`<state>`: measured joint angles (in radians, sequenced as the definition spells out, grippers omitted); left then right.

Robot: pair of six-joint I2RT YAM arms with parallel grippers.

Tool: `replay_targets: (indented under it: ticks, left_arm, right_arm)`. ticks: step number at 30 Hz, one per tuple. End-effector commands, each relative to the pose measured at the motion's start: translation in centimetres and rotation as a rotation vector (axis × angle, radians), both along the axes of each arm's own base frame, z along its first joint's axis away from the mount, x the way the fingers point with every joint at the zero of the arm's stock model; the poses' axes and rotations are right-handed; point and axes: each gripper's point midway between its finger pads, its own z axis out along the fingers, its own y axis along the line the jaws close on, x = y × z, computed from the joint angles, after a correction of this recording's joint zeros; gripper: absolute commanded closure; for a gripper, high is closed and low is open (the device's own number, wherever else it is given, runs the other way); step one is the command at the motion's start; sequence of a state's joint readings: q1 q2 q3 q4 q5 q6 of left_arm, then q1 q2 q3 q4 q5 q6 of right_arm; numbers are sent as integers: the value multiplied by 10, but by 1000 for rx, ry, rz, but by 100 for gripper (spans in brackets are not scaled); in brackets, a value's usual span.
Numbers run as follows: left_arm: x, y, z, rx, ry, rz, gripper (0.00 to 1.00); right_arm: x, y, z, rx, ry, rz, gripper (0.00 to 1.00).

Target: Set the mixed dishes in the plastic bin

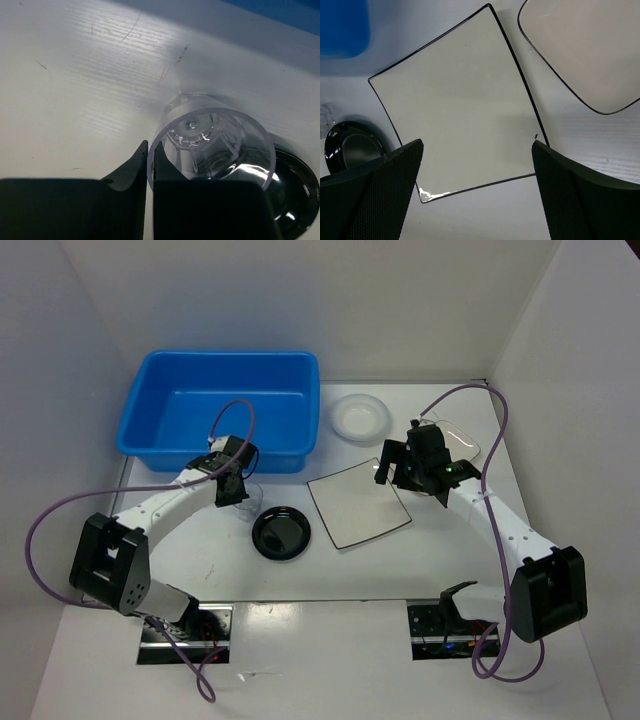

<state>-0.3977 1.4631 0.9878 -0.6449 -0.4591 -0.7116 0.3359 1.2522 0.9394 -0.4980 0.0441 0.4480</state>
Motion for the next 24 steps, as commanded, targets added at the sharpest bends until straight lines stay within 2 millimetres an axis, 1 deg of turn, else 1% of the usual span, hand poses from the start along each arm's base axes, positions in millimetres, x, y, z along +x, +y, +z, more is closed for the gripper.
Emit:
replay_targets:
  ticks: [1,2,3,4,5,6,7,9,10,11,12,14,15,16,17,18,19,20,21,22,23,24]
  left_arm:
    - [8,-16,18,-90,-60,-22,100]
    - [11,-20,25,-107,-72,-47,100]
    - [9,-23,32,-123,-66,-67,100]
    - [7,-34,39,-174,-61,-106,100]
    - [11,-41,51,-196,-70,-150,100]
    - [6,-45,56,-218,-54,-180,100]
    - [1,-59,60,-280,-30,-237,100]
    - [-4,-69,80,-322,-39,-323,100]
    - [-8,-78,85,-362,-26,-367,100]
    - [-11,-78,94,-365,-30,-398,100]
    - [-9,-81,113,-378,-70,-421,100]
    - [-10,-84,128,-391,-78,-441,100]
    - [-9,-88,142,-406,-109,-473,100]
    - [-5,-97,166,-447,-159,-506,100]
    - [0,-101,180,-463,-201,-521,100]
    - [14,-101,212,-460,-306,-511,100]
    - [22,-100,228,-457,-363,-484,100]
    - [31,-93,243,-427,-426,-456,100]
    - [46,-87,254,-401,-481,-395,100]
    - [59,-73,260,-345,-521,-330,100]
    - [79,-51,256,-251,-541,-219,100]
    - [89,-39,264,-218,-567,-172,100]
  right_arm:
    - [8,0,3,6,-29,-1,6]
    - [8,0,3,6,-29,-1,6]
    - [8,0,3,6,-29,-1,6]
    - [8,1,0,3,-21,-1,6]
    - [8,1,0,3,-21,-1,6]
    - [8,1,0,3,-21,-1,6]
    - [8,1,0,3,-21,-1,6]
    - [8,1,0,3,-21,-1,6]
    - [8,1,0,3,-21,-1,6]
    - [8,1,0,3,-21,-1,6]
    - [10,1,1,6,-29,-1,6]
    - [10,1,1,6,-29,-1,6]
    - [10,0,1,0,-31,-7,6]
    - [10,0,1,0,-31,-7,6]
    - [10,0,4,3,-40,-7,6]
    - [10,0,4,3,-40,-7,6]
    - [10,0,4,9,-38,-14,6]
    - [10,0,4,9,-38,-14,6]
    - [9,1,4,16,-36,-7,6]
    - [9,1,4,16,-36,-7,6]
    - [9,2,5,22,-35,-14,6]
    - [9,4,5,29,-32,-6,6]
